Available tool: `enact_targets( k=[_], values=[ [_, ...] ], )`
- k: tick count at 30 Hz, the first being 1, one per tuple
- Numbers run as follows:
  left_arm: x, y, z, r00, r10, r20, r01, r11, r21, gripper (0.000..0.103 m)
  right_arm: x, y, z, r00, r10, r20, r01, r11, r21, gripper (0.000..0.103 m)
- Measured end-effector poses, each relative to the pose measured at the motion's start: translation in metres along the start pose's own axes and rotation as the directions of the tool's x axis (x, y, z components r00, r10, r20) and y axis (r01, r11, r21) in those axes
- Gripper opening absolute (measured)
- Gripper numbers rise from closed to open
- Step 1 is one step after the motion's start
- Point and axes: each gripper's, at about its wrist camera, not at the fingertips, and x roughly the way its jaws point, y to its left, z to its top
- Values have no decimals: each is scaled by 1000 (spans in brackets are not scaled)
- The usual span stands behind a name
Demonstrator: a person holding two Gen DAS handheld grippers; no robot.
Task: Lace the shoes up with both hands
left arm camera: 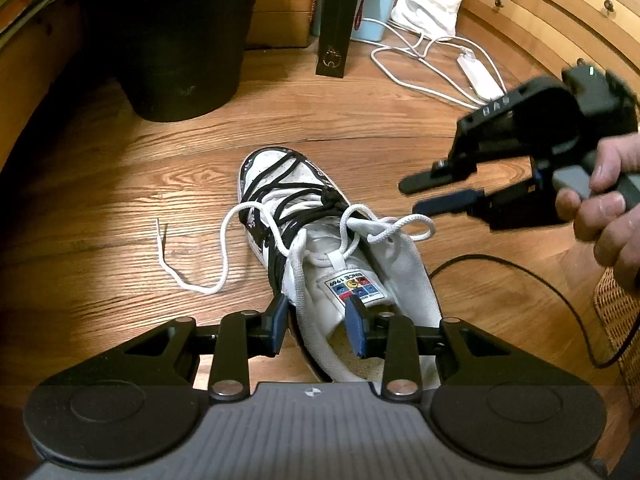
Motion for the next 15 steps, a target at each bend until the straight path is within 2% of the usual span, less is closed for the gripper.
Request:
enact_targets(
  k=[4,7,15],
  values=[
    [0,0,0,1000,0,0,0,1000,2,35,10,-4,-1,1000,-5,-23,5,1000,20,23],
    [0,0,0,1000,-1,1,1,1000,3,35,15,-10,-1,999,33,-24,-31,997,71,23],
    [0,3,0,1000,-4,0,4,1000,5,35,26,-11,2,999,34,-9,-33,997,70,23]
  ],
)
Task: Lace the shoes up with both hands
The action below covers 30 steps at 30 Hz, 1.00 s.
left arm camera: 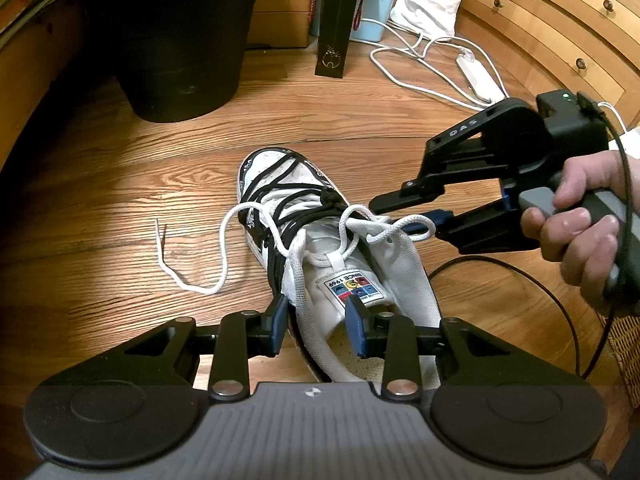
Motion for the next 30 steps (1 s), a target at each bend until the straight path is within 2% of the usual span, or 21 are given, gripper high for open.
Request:
enact_targets(
  k=[3,4,5,6,12,14,19,30],
  values=[
    [0,0,0,1000,-1,0,1,1000,-1,35,2,3,-1,1000,8,9,-8,1000,-18,23],
    [0,0,0,1000,0,0,0,1000,-1,35,3,4,-1,1000,11,13,-11,1000,-24,20],
    [-1,0,0,1000,0,0,0,1000,0,35,3,6,-3,1000,12,23,-11,999,-47,8],
    [-1,-1,0,1000,0,0,0,1000,1,35,2,9,-4,999,15,37,-12,997,-80,5],
    [-3,-3,0,1000,4,13,-4,1000,17,35,-6,35,-11,993,62,97,-39,973,-226,4],
    [-5,-3,0,1000,3,25,-3,1000,24,35,-7,43,-14,992,84,94,-57,963,-263,4],
    [-5,-7,0,1000,8,28,-9,999,52,35,-8,55,-21,986,149,70,-122,947,-296,4],
    [-3,-16,-2,1000,20,24,-22,995,97,35,-10,62,-24,984,172,44,-146,926,-347,4]
  ],
)
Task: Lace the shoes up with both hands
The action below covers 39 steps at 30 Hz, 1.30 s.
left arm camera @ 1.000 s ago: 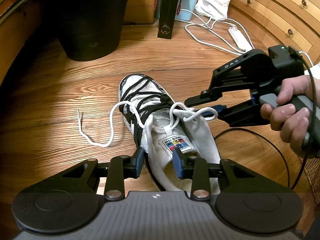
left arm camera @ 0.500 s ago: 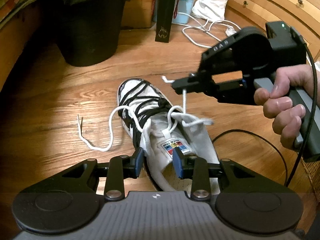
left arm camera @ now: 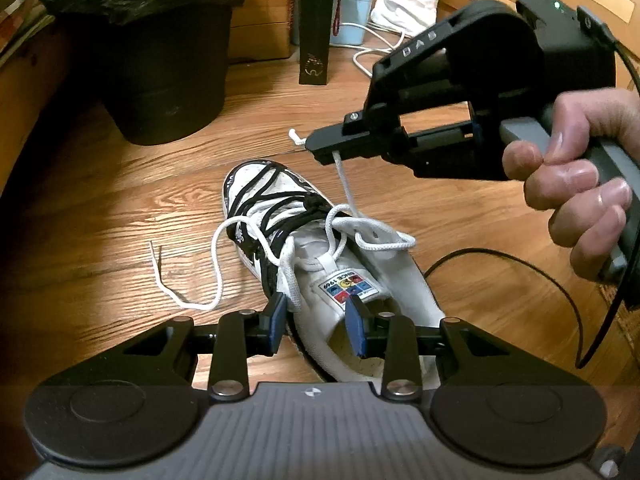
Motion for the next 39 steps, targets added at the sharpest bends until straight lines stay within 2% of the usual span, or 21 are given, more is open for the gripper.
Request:
enact_targets(
  k=[2,6,10,12,14,18,21,24,29,30,32,37,39],
  values=[
    [1,-1,-1,1000,3,-8,-3,1000,5,35,-1,1,-1,1000,14,-9,-14,1000,-15,4],
    [1,-1,-3,1000,-5,-15,5,1000,-15,35,-1,5,-1,1000,-16,-22,15,999,-43,5],
    [-1,-1,-3,1000,-8,-16,8,1000,-22,35,-8,4,3,996,-89,-6,89,993,-76,11],
    [-3,-1,-2,1000,-8,-15,8,1000,-22,35,-10,4,5,988,-146,-42,141,985,-95,17],
    [-4,-1,-2,1000,-9,-14,8,1000,-22,35,-19,1,4,990,-129,-50,124,989,-84,18],
    [-3,0,-1,1000,-11,-13,10,999,-31,36,-32,-10,4,985,-159,-61,155,986,-60,28],
    [-2,0,-1,1000,-8,-14,8,1000,-28,36,-31,-26,0,981,-158,-116,159,987,-4,28],
    [-2,0,0,1000,-7,-15,6,1000,-28,36,-24,-39,-6,976,-134,-171,144,988,49,29],
    [-2,0,0,1000,-7,-15,7,1000,-26,36,-20,-58,-8,986,-48,-157,76,981,176,30],
    [-2,0,0,1000,-7,-15,7,1000,-27,36,-20,-58,-8,988,-35,-153,64,980,190,33],
    [-2,0,0,1000,-8,-14,7,1000,-28,36,-21,-53,-8,991,-9,-132,36,980,196,38],
    [-1,1,0,1000,-8,-13,8,1000,-26,36,-17,-45,-5,993,60,-105,-40,982,187,38],
    [-1,1,0,1000,-9,-13,9,1000,-26,35,-14,-43,-5,989,112,-96,-91,976,200,38]
  ],
)
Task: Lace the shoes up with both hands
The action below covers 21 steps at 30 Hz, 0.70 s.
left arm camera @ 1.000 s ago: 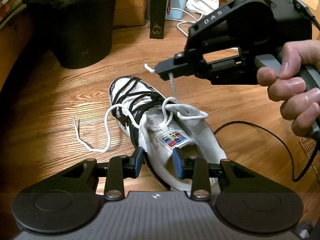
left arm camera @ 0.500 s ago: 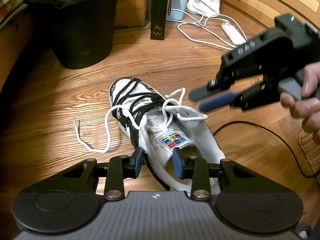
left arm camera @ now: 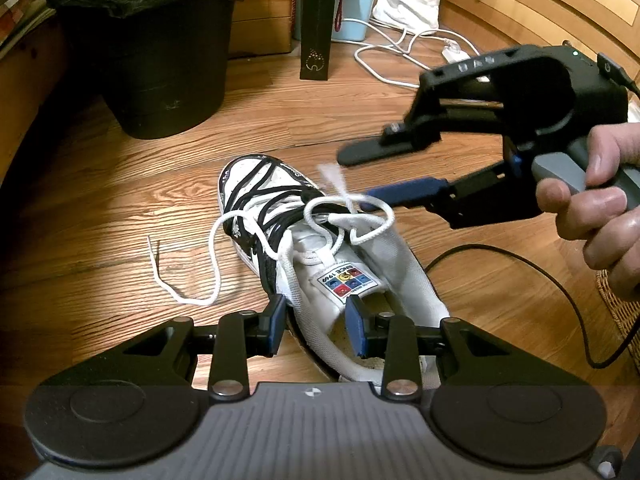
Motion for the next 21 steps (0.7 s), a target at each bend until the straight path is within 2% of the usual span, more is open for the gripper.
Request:
enact_targets(
  k=[2,4,8,11,13,15,17,18,19,21],
  values=[
    [0,0,0,1000,0,0,0,1000,1,36,5,8,0,1000,-2,-11,1,999,-32,38],
    [0,0,0,1000,1,-1,-1,1000,3,35,10,14,0,997,-66,-37,63,995,-77,37],
    [0,0,0,1000,0,0,0,1000,3,35,17,19,-3,995,-77,-59,71,993,-93,37],
    [-1,0,0,1000,-1,0,1,1000,5,35,24,34,-9,992,-89,-92,71,981,-181,37],
    [-1,0,0,1000,-1,1,1,1000,5,35,29,52,-13,987,-120,-103,85,953,-289,37],
    [-1,0,1,1000,0,1,0,1000,7,35,37,84,-25,971,-224,-78,155,849,-506,37],
    [0,-1,1,1000,1,1,-1,1000,9,35,45,111,-44,952,-306,-32,201,698,-688,37],
    [0,-1,1,1000,1,1,-1,1000,10,35,50,122,-55,939,-344,6,227,607,-761,37],
    [0,-1,0,1000,2,1,-2,1000,12,35,55,127,-63,934,-358,16,229,561,-795,37],
    [0,-2,0,1000,3,1,-3,1000,15,35,63,130,-73,923,-383,29,231,495,-838,37]
  ],
)
